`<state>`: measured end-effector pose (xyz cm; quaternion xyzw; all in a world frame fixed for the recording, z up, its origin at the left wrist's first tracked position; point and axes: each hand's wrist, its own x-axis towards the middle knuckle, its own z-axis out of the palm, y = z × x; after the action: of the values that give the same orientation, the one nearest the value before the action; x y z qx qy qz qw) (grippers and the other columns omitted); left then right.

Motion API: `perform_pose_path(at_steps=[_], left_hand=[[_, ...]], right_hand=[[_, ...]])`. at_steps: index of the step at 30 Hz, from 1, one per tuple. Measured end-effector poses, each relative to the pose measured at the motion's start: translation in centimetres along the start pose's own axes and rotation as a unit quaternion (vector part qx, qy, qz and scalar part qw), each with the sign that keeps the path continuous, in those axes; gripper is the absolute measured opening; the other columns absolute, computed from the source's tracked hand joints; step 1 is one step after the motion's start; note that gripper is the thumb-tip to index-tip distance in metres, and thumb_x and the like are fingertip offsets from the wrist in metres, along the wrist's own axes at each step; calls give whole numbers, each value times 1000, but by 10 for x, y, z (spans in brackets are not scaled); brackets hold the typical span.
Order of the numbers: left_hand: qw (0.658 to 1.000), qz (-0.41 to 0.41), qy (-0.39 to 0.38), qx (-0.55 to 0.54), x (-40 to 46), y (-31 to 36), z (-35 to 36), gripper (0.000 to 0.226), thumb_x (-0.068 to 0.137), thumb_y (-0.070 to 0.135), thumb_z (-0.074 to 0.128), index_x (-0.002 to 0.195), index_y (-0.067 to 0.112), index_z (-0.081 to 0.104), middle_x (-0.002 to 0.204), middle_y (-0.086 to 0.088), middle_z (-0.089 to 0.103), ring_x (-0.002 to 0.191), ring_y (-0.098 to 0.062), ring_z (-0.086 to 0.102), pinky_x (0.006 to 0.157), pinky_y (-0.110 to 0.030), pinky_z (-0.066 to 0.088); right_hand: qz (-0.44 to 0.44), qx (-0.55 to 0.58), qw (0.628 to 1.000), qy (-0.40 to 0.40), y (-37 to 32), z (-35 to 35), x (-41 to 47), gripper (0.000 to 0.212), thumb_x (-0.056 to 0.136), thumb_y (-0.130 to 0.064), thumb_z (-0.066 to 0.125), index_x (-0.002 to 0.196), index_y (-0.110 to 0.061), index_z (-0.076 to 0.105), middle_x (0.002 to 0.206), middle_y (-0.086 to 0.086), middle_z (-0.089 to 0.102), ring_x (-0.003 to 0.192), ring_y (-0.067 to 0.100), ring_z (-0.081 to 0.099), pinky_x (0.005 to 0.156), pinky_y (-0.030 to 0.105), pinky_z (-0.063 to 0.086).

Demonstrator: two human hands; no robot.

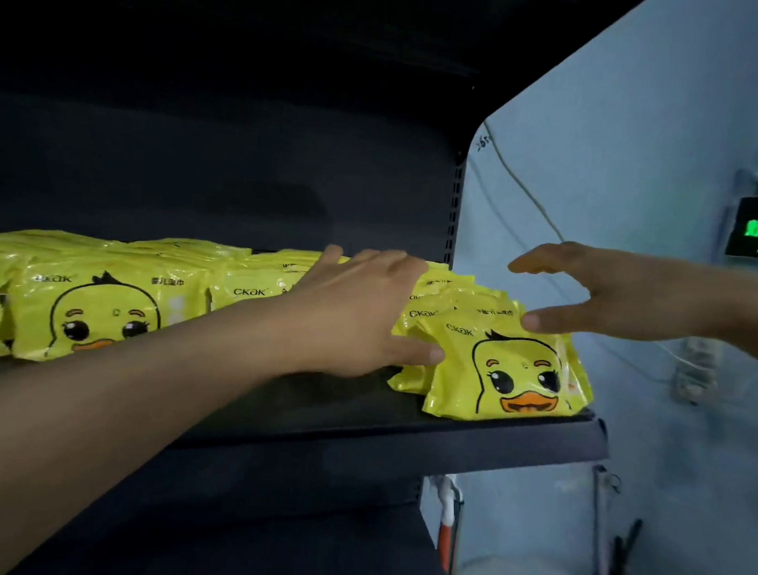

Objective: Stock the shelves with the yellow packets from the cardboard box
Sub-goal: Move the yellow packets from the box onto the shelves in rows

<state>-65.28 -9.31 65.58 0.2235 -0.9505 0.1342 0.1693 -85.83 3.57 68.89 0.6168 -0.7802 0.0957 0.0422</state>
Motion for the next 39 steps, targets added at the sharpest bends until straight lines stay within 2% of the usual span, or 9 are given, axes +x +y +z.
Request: perform_pose_path(at_steps=[5, 8, 12, 17, 20, 24, 26, 30, 39], left_hand=[[999, -25, 21, -12, 11, 36, 4, 85, 70, 74, 54, 137, 25, 37, 132, 9, 45, 123, -14, 37, 104, -35, 32], [999, -36, -26, -22, 15, 44, 9, 90, 68, 68, 64, 141, 28, 31, 137, 9, 42, 127, -13, 33, 104, -32, 30], [988, -77, -106, -77, 20, 41, 11, 100, 68, 59, 71, 147, 25, 20, 145, 7, 32, 130, -13, 28, 105, -29, 26], [982, -137, -125, -33, 24, 40, 14, 88, 71, 59, 69, 135, 15, 26, 91, 12, 33, 97, -12, 30, 82, -27, 29], [986, -127, -90, 62, 23, 35, 15, 92, 63, 70, 66, 131, 17, 31, 111, 6, 40, 103, -13, 31, 95, -32, 32], [994, -97, -15, 55, 23, 40, 12, 113, 54, 75, 67, 143, 26, 18, 145, 5, 19, 134, -16, 18, 114, -36, 18], [994, -95, -42, 30, 29, 43, 13, 120, 56, 71, 71, 148, 29, 6, 156, 6, 7, 143, -17, 7, 118, -40, 9], [987, -124, -98, -2, 38, 40, 24, 118, 60, 64, 74, 147, 29, 3, 154, 3, 26, 139, -22, 28, 113, -43, 18], [985, -86, 29, 146, 69, 12, 57, 112, 61, 72, 67, 145, 20, 14, 140, -3, 42, 125, -23, 39, 100, -40, 30]], right_hand=[[-27, 33, 994, -98, 31, 7, 0, 96, 36, -86, 64, 122, -62, 28, 129, -26, 40, 120, 1, 44, 102, 26, 39], [-57, -13, 991, -117, 33, 19, 4, 97, 51, -69, 73, 133, -47, 27, 128, -22, 39, 114, 3, 43, 96, 21, 37], [-94, -27, 993, -72, 32, 32, 15, 97, 61, -55, 78, 139, -31, 26, 129, -9, 37, 116, 11, 43, 95, 24, 41], [-105, -6, 994, -1, 25, 42, 28, 91, 58, -49, 83, 130, -21, 35, 104, -5, 50, 86, 11, 51, 65, 20, 40], [-107, -39, 993, 30, 27, 39, 27, 91, 53, -51, 84, 125, -22, 38, 99, -7, 47, 85, 11, 50, 63, 19, 40], [-97, -28, 994, 30, 37, 37, 27, 119, 47, -52, 86, 142, -31, 16, 129, -2, 31, 123, 18, 36, 100, 33, 40], [-95, 1, 995, -14, 40, 39, 32, 130, 48, -50, 87, 146, -34, 3, 140, -3, 24, 132, 18, 29, 106, 30, 35], [-89, 32, 994, -50, 44, 43, 42, 132, 49, -47, 87, 147, -36, -1, 147, -8, 24, 132, 14, 32, 103, 24, 33], [-54, -69, 994, 66, 32, 58, 79, 107, 51, -47, 87, 134, -17, 26, 121, 2, 43, 104, 20, 49, 87, 31, 47]])
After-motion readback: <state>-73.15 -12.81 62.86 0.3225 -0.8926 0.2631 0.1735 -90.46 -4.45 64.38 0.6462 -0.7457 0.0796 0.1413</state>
